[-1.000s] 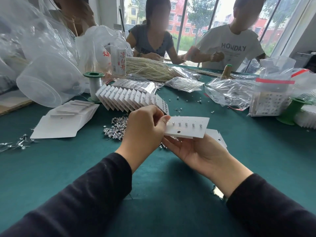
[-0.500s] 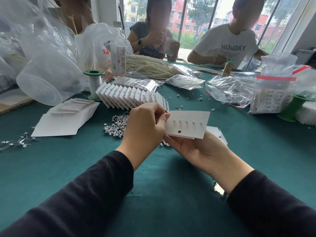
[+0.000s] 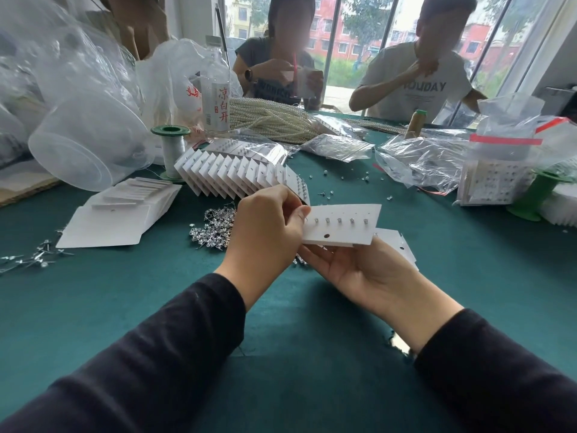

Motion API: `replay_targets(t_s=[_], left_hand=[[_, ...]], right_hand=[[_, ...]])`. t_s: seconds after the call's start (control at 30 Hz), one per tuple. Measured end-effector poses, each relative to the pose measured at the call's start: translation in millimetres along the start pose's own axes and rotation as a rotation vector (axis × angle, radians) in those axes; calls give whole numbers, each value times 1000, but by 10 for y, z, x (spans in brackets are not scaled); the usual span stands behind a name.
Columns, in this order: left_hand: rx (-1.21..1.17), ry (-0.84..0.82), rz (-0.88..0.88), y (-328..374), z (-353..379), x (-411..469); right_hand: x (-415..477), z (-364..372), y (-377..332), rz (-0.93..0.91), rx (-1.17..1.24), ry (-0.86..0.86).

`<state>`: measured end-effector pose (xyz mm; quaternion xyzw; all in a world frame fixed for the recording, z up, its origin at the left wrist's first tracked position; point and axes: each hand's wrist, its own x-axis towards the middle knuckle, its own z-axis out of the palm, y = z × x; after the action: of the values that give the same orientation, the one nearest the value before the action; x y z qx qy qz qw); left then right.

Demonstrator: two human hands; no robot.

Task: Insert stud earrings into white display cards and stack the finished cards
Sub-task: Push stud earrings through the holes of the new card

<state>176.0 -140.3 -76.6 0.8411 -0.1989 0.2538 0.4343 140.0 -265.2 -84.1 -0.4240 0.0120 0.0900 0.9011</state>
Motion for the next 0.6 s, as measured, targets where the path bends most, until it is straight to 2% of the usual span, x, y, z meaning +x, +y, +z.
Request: replay_targets(t_s=[0.6], left_hand=[[-59,-4,-55,-4,14,-16]], right_hand=[[-37,36,-22,37,57,31]])
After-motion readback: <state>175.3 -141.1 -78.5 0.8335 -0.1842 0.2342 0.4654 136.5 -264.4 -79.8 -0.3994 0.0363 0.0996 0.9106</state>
